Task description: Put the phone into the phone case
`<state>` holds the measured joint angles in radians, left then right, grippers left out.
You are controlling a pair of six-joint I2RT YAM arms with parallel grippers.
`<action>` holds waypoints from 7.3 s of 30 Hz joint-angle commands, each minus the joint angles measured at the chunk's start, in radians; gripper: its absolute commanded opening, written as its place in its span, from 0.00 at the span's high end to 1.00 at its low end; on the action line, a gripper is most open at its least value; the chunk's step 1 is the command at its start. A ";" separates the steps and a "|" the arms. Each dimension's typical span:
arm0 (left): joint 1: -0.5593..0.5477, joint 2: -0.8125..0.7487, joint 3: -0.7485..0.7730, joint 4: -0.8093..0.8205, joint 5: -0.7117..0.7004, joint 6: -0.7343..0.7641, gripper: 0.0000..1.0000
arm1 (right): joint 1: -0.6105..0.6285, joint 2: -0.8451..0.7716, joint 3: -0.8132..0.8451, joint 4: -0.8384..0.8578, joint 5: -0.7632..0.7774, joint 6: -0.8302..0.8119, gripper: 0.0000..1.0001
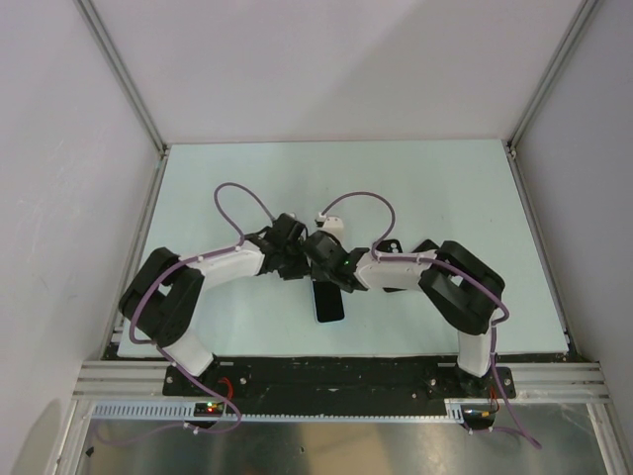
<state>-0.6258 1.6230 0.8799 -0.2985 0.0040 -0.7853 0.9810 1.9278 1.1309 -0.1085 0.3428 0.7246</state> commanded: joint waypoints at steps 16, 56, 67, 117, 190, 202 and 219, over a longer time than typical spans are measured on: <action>-0.029 -0.072 -0.013 0.064 0.028 -0.007 0.65 | -0.120 -0.274 -0.126 -0.271 -0.179 -0.051 0.62; -0.130 -0.009 -0.059 0.060 -0.052 -0.017 0.65 | 0.000 -0.086 -0.243 -0.178 -0.217 0.064 0.84; -0.176 -0.090 -0.003 -0.025 -0.193 0.008 0.18 | -0.215 -0.498 -0.219 -0.189 -0.267 -0.038 0.37; -0.105 0.204 0.336 -0.149 -0.393 0.279 0.62 | -0.328 -0.854 -0.381 -0.281 -0.221 -0.080 0.21; -0.336 0.558 0.809 -0.155 -0.396 -0.029 0.51 | -0.917 -0.732 -0.573 -0.063 -0.330 0.139 0.22; -0.360 0.599 0.820 -0.162 -0.432 0.003 0.64 | -0.916 -0.619 -0.567 0.015 -0.372 0.135 0.23; -0.362 0.569 0.786 -0.171 -0.396 0.066 0.94 | -0.845 -0.439 -0.514 0.066 -0.405 0.104 0.25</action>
<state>-0.9825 2.2116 1.6646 -0.4583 -0.3862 -0.7635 0.0952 1.4380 0.5968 0.0307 -0.0704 0.8604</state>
